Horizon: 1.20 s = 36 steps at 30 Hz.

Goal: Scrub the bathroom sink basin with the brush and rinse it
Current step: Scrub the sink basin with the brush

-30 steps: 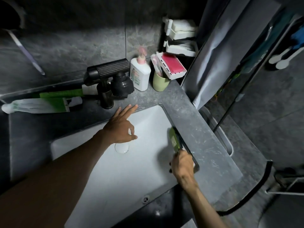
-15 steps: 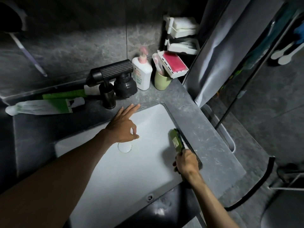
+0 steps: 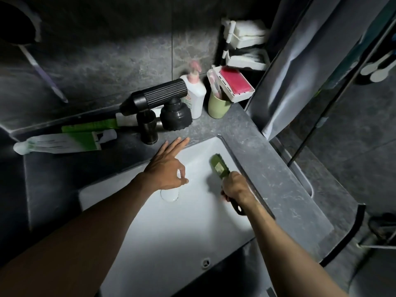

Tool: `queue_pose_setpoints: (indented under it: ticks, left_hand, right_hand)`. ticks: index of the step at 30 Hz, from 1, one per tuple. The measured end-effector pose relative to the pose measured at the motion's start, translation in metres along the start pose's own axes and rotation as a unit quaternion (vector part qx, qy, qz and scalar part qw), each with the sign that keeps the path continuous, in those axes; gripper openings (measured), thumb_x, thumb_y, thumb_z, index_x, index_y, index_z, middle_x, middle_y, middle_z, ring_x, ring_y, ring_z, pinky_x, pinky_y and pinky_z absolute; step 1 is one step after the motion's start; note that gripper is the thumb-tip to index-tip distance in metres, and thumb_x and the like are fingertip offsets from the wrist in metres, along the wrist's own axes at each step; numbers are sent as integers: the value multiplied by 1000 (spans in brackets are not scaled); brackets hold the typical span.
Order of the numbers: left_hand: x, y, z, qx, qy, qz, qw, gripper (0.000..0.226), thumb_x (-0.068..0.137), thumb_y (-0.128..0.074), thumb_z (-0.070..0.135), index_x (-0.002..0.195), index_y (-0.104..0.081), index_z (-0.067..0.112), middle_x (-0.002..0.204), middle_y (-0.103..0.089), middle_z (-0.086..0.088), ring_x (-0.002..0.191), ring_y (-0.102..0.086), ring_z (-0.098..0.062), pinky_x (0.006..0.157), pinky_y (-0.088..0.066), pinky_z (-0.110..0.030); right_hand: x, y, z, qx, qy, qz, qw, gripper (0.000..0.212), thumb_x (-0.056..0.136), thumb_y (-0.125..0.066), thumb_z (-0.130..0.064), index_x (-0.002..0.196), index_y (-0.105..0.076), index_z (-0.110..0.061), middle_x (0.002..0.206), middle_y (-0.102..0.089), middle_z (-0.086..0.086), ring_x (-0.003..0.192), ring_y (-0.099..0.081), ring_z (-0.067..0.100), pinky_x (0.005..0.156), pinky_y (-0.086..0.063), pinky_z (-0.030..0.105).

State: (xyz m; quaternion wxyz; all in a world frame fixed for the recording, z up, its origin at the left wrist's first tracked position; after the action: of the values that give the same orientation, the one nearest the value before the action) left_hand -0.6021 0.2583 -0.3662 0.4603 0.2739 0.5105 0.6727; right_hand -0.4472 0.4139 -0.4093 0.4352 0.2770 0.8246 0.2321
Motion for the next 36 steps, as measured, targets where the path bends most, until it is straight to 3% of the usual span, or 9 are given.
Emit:
queue_pose_setpoints:
  ticks: [3, 7, 9, 15, 20, 25, 27, 32, 36]
  left_hand:
    - [1, 0, 2, 1, -3, 6, 1000, 20, 78, -76, 56, 75, -76, 36, 170, 14, 10, 155, 17, -10, 126, 8, -38]
    - [0, 1, 0, 3, -5, 3, 1000, 21, 79, -76, 56, 77, -78, 35, 170, 14, 10, 155, 17, -10, 126, 8, -38]
    - [0, 0, 0, -1, -4, 4, 1000, 22, 79, -75, 55, 77, -78, 34, 170, 14, 10, 155, 17, -9, 126, 6, -39]
    - [2, 0, 2, -15, 4, -3, 1000, 18, 79, -76, 54, 76, -77, 36, 170, 12, 11, 155, 16, -9, 127, 6, -39]
    - [4, 0, -4, -10, 7, -29, 1000, 10, 81, -76, 45, 75, -77, 37, 169, 15, 12, 155, 16, -8, 127, 7, -37]
    - [2, 3, 1, -31, 24, -21, 999, 6, 81, -75, 42, 77, -76, 38, 170, 11, 10, 156, 13, -9, 127, 6, -37]
    - [3, 6, 4, -34, 46, -31, 998, 8, 83, -74, 44, 84, -77, 36, 171, 10, 8, 156, 12, -11, 127, 7, -37]
    - [-11, 6, 20, -17, 51, 6, 999, 20, 88, -69, 39, 106, -72, 30, 172, -5, -3, 158, 5, -20, 127, 5, -41]
    - [-63, -24, 52, -139, 108, 77, 981, 18, 92, -65, 25, 109, -70, 28, 158, -38, -3, 154, -23, -21, 127, -13, -30]
  right_hand:
    - [15, 2, -31, 1, 23, 33, 999, 15, 82, -44, -6, 82, -58, -3, 75, -71, 21, 64, -71, 34, 58, -60, 41]
    - [-29, -49, -10, -83, -25, -137, 987, 14, 87, -50, -3, 74, -54, -5, 66, -69, 13, 54, -63, 24, 54, -52, 31]
    - [-39, -37, 6, -95, -38, -160, 982, 15, 87, -51, -4, 74, -57, -4, 63, -67, 12, 50, -60, 22, 52, -49, 30]
    - [8, -17, -26, -36, -8, -59, 998, 20, 91, -43, -3, 77, -57, -4, 61, -63, 12, 32, -54, 17, 35, -40, 21]
    - [-48, -72, 0, -114, -43, -238, 964, 19, 94, -50, -6, 76, -50, -10, 59, -58, 10, 31, -46, 13, 40, -36, 19]
    - [-28, 15, 14, -137, -7, -99, 986, 27, 89, -44, -8, 109, -57, -23, 69, -67, 11, 51, -62, 21, 45, -49, 28]
    - [-17, 9, -9, -164, 27, -47, 985, 19, 89, -49, -6, 103, -62, -8, 81, -72, 15, 67, -71, 26, 58, -59, 34]
    - [-49, -52, 26, -159, -59, -214, 962, 14, 92, -48, -7, 85, -57, 1, 70, -67, 19, 40, -57, 20, 45, -46, 26]
    - [-59, 9, 33, -191, -13, -134, 972, 14, 93, -55, -20, 83, -56, -10, 77, -70, 14, 51, -66, 21, 46, -54, 27]
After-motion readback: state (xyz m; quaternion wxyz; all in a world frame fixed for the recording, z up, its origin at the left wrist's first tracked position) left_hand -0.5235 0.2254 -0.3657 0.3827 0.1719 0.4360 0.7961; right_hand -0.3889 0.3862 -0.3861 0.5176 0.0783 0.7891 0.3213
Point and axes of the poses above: each hand's wrist, its own x-axis towards the middle knuckle, its own y-axis out of the back of the hand, z = x × y, the point moved 8 cm from there along x, towards the middle knuckle
